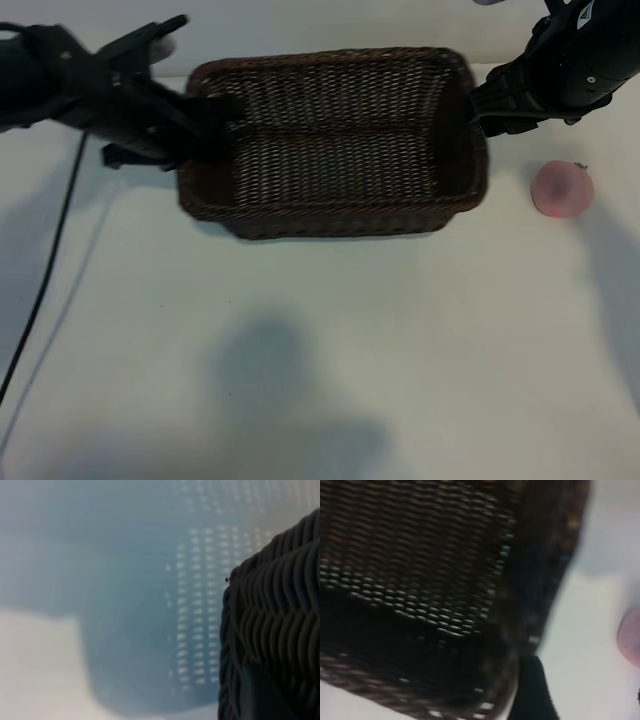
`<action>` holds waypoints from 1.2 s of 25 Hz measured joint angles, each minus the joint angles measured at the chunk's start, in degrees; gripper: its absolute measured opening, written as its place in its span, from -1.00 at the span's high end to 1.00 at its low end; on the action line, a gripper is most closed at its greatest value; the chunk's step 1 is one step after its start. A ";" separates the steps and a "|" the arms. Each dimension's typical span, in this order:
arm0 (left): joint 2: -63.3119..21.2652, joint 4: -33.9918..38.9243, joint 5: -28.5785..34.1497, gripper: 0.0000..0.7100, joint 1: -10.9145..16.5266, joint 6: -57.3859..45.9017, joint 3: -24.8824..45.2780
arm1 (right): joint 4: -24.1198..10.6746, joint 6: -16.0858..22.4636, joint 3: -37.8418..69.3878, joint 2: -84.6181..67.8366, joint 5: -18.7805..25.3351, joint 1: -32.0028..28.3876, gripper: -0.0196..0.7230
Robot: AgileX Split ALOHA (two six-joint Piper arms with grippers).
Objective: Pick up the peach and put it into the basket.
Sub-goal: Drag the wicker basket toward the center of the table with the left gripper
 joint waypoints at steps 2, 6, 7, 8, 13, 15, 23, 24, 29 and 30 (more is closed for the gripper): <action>2.35 -0.46 0.07 0.51 -1.00 -0.25 -2.47 | 0.00 0.00 0.00 0.00 0.00 0.00 -0.39; 5.88 -0.64 0.13 0.51 -1.61 -1.14 -5.04 | 0.00 0.00 0.00 0.00 0.00 0.00 -0.39; 6.61 -0.64 0.08 0.51 -1.66 -1.20 -5.31 | 0.00 0.00 0.00 0.00 0.00 0.00 -0.39; 7.33 -0.71 0.07 0.51 -1.73 -1.27 -5.50 | 0.00 0.00 0.00 0.00 0.00 0.00 -0.39; 9.76 -0.71 0.20 0.51 -1.77 -1.31 -5.96 | 0.00 0.00 0.00 0.00 0.00 0.00 -0.39; 10.11 -0.71 0.20 0.51 -1.77 -1.12 -5.96 | 0.00 0.00 0.00 0.00 0.00 0.00 -0.39; 10.35 -0.95 0.24 0.51 -1.77 1.14 -6.06 | 0.00 0.00 0.00 0.00 0.00 0.00 -0.39; 10.35 -1.01 0.24 0.51 -1.77 1.21 -6.14 | 0.00 0.00 0.00 0.00 0.00 0.00 -0.39; 10.35 -1.05 0.67 0.46 -1.77 1.21 -6.26 | 0.00 0.00 0.00 0.00 0.00 0.00 -0.39; 10.35 -1.13 0.88 0.41 -1.77 1.21 -6.31 | 0.00 0.00 0.00 0.00 0.00 0.00 -0.39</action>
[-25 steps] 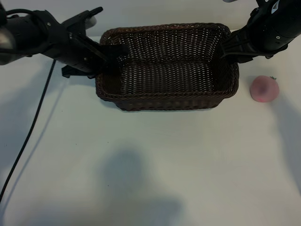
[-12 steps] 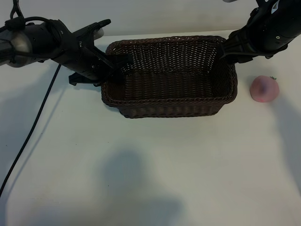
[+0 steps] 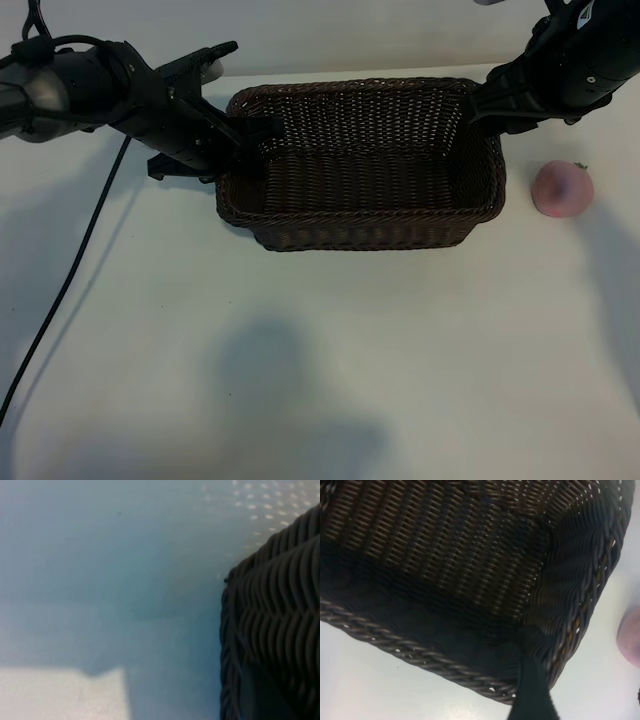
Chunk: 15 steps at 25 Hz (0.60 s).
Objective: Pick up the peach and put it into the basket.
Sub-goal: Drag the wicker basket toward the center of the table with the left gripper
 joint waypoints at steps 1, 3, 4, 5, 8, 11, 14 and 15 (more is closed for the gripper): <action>0.00 -0.23 0.09 0.30 0.00 0.00 -0.02 | 0.00 0.00 0.00 0.00 0.00 0.00 -0.39; -0.18 -0.38 0.54 -0.02 0.00 0.00 -0.06 | 0.00 0.00 0.00 0.00 0.00 0.00 -0.39; -0.56 -0.38 0.86 -0.22 0.00 0.00 -0.06 | 0.00 0.00 0.00 0.00 0.00 0.00 -0.39; -0.99 -0.31 1.16 -0.42 0.00 0.00 -0.06 | 0.00 0.00 0.00 0.00 0.00 0.00 -0.39; -3.44 -0.31 1.70 -0.79 0.00 0.00 -0.06 | 0.00 0.00 0.00 0.00 0.00 0.00 -0.39; -6.27 0.92 2.91 -0.89 0.00 -0.24 -0.08 | 0.00 0.00 0.00 0.00 0.00 0.00 -0.39; -9.25 4.21 5.13 -0.88 0.00 -1.36 -0.08 | 0.00 0.00 0.00 0.00 0.00 0.00 -0.39; -10.36 5.68 5.98 -0.87 0.00 -2.34 -0.08 | 0.00 0.00 0.00 0.00 0.00 0.00 -0.39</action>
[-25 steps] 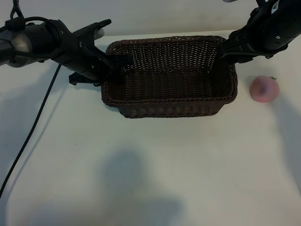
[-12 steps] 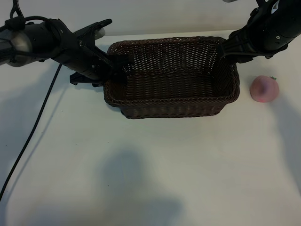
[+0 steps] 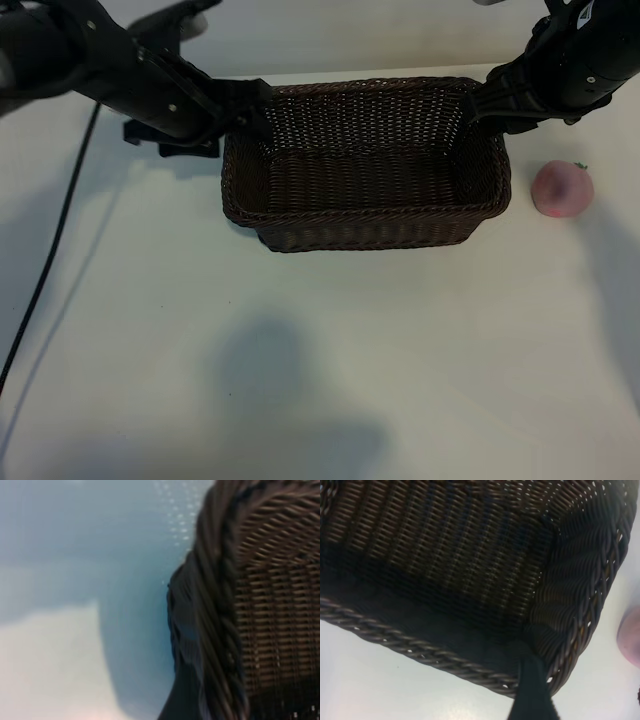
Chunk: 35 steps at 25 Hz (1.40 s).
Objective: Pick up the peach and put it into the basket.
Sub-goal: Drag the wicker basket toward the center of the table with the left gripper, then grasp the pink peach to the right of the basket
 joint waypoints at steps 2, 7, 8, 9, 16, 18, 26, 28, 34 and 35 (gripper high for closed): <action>-2.36 2.94 1.36 -0.86 0.00 -1.79 0.00 | 0.00 0.00 0.00 0.00 0.00 0.00 -0.39; -6.97 9.27 6.09 -0.84 0.32 -3.83 -0.52 | 0.00 0.00 0.00 0.00 0.00 0.00 -0.39; -7.62 10.28 8.21 -0.83 0.70 -3.97 -1.09 | 0.00 0.00 0.00 0.00 0.00 0.00 -0.39; -8.19 11.49 10.63 -0.82 1.07 -4.10 -1.99 | 0.00 0.00 0.00 0.00 0.00 0.00 -0.39; -14.09 21.25 23.61 -0.76 7.59 -4.22 -7.16 | 0.00 0.00 0.00 0.00 0.05 0.00 -0.39; -16.42 24.00 26.20 -0.74 10.73 -4.11 -7.31 | 0.00 0.00 0.00 0.00 0.05 0.00 -0.39; -26.22 26.56 33.28 -0.68 23.81 0.17 -7.52 | 0.00 0.00 0.00 0.00 0.59 0.00 -0.39; -29.19 26.62 33.48 -0.68 25.39 1.25 -7.52 | 0.00 0.00 0.00 0.00 0.79 0.00 -0.39; -41.08 25.38 33.48 -0.68 25.84 2.46 -7.52 | 0.00 0.00 0.00 0.00 0.89 0.00 -0.39; -43.24 24.78 33.48 -0.68 25.84 2.74 -7.18 | 0.00 0.00 0.00 0.00 0.89 0.00 -0.39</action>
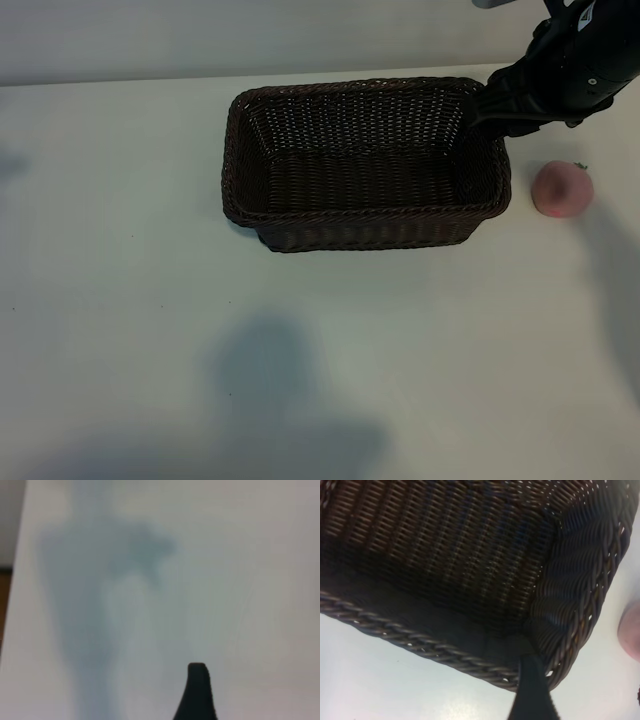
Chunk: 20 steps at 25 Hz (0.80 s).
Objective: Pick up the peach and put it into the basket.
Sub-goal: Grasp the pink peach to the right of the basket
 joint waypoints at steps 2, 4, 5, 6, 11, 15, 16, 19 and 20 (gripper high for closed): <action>-5.93 -1.82 -0.11 -0.68 0.00 0.77 2.70 | 0.00 0.00 0.00 0.00 0.07 0.00 -0.39; -12.37 -4.10 -0.30 -0.68 0.00 1.84 8.26 | 0.00 0.00 0.00 0.00 0.26 0.00 -0.39; -17.15 -4.99 -0.83 -0.68 0.00 2.41 11.28 | 0.00 0.00 0.00 0.00 0.38 0.00 -0.39; -20.69 -5.48 -1.35 -0.68 0.00 2.82 15.01 | 0.00 0.00 0.00 0.00 0.53 0.00 -0.39; -36.07 -5.74 -5.27 -0.68 -0.20 3.79 31.31 | 0.00 0.00 0.00 0.00 0.93 0.00 -0.38; -44.46 -6.68 -5.60 -0.68 -0.91 3.81 39.85 | 0.00 0.00 0.00 0.00 1.05 0.00 -0.38; -46.02 -6.77 -5.65 -0.68 -1.03 3.81 41.05 | 0.00 0.00 0.00 0.00 1.12 0.00 -0.38; -50.91 -6.76 -5.13 -0.68 -1.09 3.14 43.20 | 0.00 0.00 0.00 0.00 1.19 0.00 -0.38; -51.90 -6.55 -4.54 -0.68 -1.09 3.00 43.49 | 0.00 0.00 0.00 0.00 1.19 0.00 -0.38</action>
